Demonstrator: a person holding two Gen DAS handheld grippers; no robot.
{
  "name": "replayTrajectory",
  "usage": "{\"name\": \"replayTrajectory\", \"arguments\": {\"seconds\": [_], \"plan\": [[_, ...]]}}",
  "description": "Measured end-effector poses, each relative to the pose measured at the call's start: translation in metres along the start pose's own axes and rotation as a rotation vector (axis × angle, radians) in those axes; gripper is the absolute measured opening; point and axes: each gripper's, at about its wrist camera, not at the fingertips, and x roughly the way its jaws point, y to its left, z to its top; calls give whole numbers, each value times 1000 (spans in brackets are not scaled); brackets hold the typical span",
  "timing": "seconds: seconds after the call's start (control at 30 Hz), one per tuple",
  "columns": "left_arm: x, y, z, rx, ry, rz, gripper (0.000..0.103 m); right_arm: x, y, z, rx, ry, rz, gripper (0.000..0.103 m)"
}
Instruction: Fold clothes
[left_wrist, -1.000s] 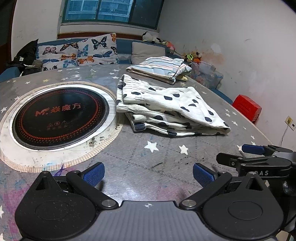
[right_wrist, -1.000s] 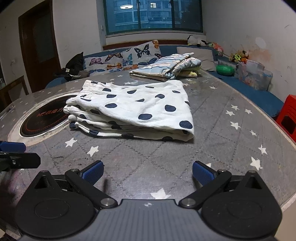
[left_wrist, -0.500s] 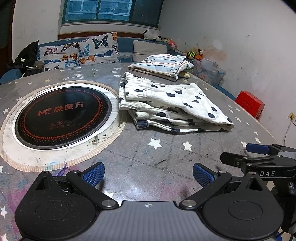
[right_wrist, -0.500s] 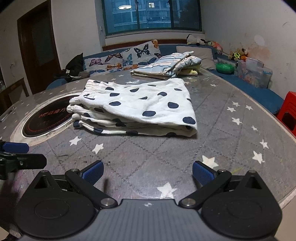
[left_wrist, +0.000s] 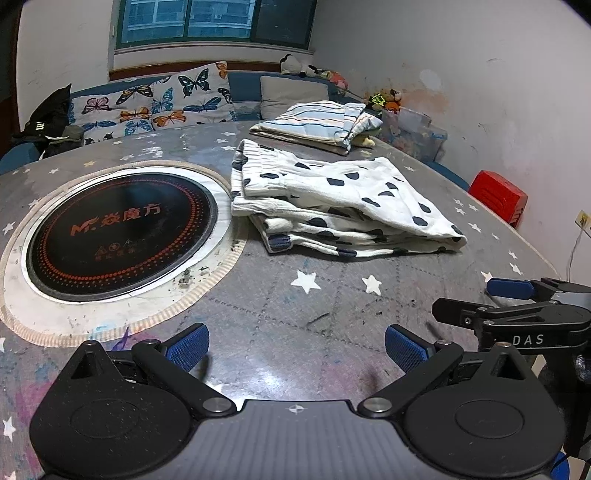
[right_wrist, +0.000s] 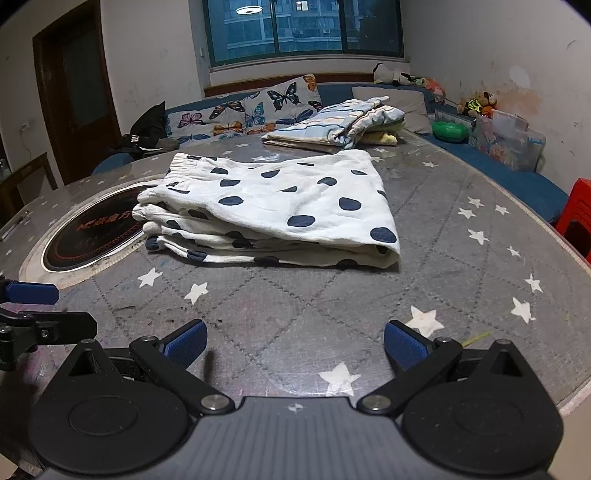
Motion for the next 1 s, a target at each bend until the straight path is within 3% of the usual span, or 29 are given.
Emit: {"name": "replayTrajectory", "arguments": {"seconds": [1.0], "plan": [[28, -2, 24, 31, 22, -11, 103, 27, -24, 20, 10, -4, -74, 103]]}}
